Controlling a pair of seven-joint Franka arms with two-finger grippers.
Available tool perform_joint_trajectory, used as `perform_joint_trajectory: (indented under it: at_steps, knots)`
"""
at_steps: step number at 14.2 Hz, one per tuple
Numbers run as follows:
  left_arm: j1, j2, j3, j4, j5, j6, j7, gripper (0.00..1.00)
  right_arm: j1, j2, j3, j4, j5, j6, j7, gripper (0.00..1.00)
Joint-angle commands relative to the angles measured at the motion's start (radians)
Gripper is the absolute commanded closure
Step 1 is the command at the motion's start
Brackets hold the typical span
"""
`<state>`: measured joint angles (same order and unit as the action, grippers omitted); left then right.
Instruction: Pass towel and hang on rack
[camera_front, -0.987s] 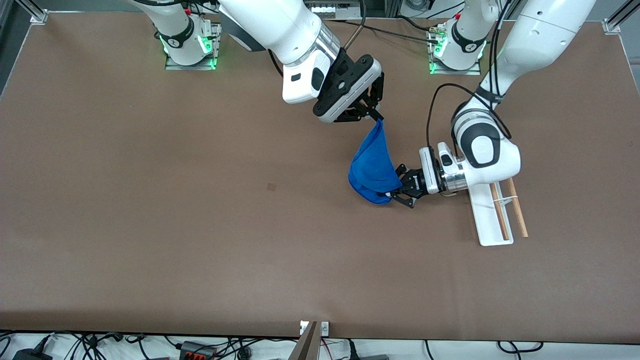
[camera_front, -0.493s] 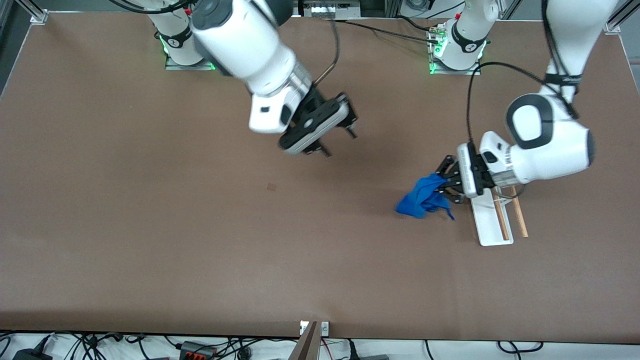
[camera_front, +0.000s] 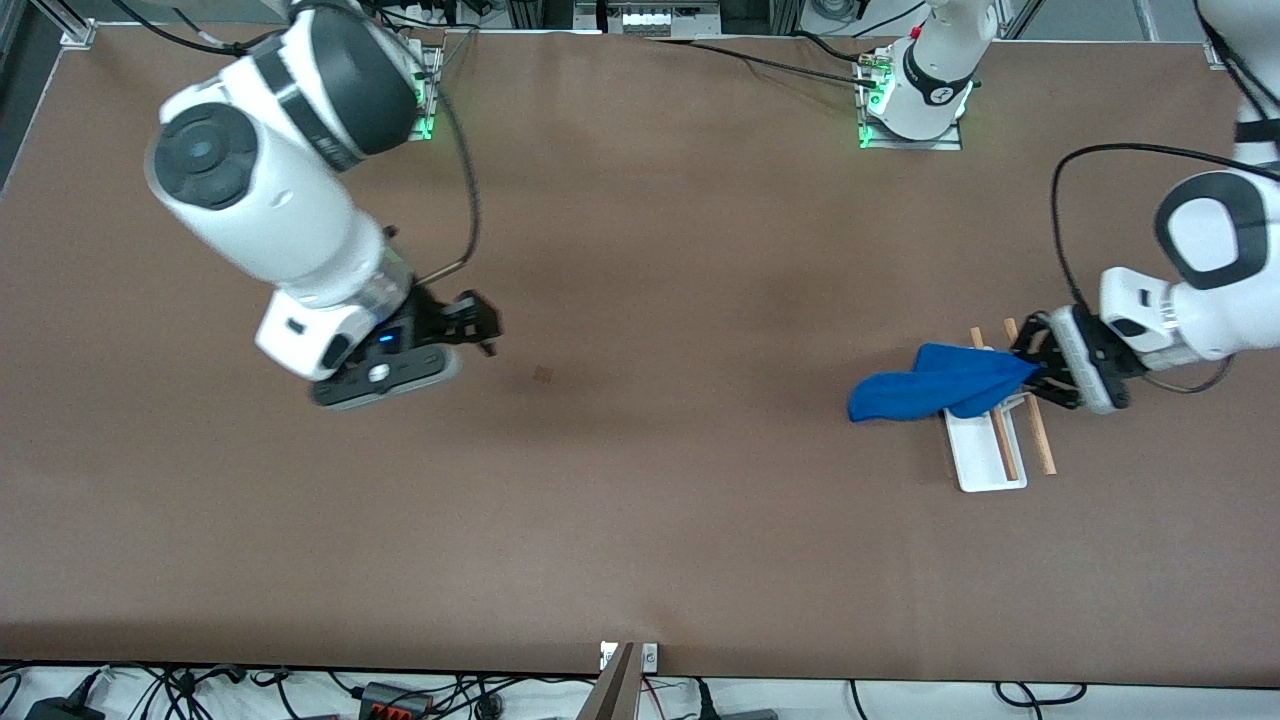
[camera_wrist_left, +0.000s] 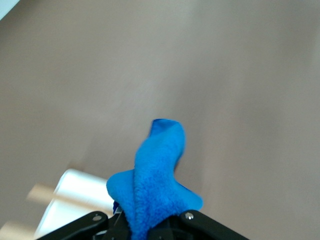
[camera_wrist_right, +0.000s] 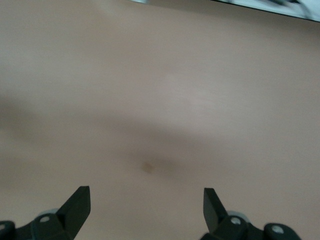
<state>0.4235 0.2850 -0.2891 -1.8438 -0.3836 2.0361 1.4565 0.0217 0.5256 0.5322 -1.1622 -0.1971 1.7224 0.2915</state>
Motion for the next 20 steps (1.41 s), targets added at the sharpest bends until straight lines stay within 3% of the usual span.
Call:
perform_joint_trajectory:
  at_steps: [1,3,7,12,14,15,16,17,20]
  knots:
    - [0.082,0.042,-0.009,0.112,0.068,-0.082,-0.024,1.00,-0.075,-0.039,0.009,-0.031,-0.024,-0.044,0.014,0.00]
    - [0.118,0.080,-0.010,0.150,0.118,-0.083,-0.021,1.00,-0.114,-0.045,-0.001,-0.030,-0.018,-0.063,0.000,0.00]
    - [0.170,0.223,-0.007,0.228,0.166,-0.068,-0.015,1.00,-0.085,-0.105,-0.246,-0.034,0.015,-0.067,-0.051,0.00]
    - [0.192,0.293,-0.007,0.229,0.166,0.002,-0.007,0.99,-0.048,-0.185,-0.481,-0.066,0.113,-0.121,-0.219,0.00]
    - [0.195,0.319,-0.007,0.229,0.155,0.006,-0.005,0.93,-0.029,-0.217,-0.552,-0.092,0.151,-0.121,-0.279,0.00]
    - [0.207,0.332,-0.007,0.229,0.152,0.007,-0.005,0.84,-0.028,-0.235,-0.557,-0.112,0.157,-0.121,-0.281,0.00]
    - [0.210,0.341,-0.007,0.230,0.152,0.009,-0.005,0.59,-0.028,-0.249,-0.558,-0.120,0.157,-0.122,-0.281,0.00]
    - [0.212,0.341,-0.007,0.232,0.157,0.009,-0.001,0.01,-0.029,-0.262,-0.557,-0.128,0.157,-0.124,-0.281,0.00]
    - [0.210,0.332,-0.007,0.262,0.161,-0.010,-0.008,0.00,-0.034,-0.302,-0.557,-0.165,0.157,-0.126,-0.288,0.00]
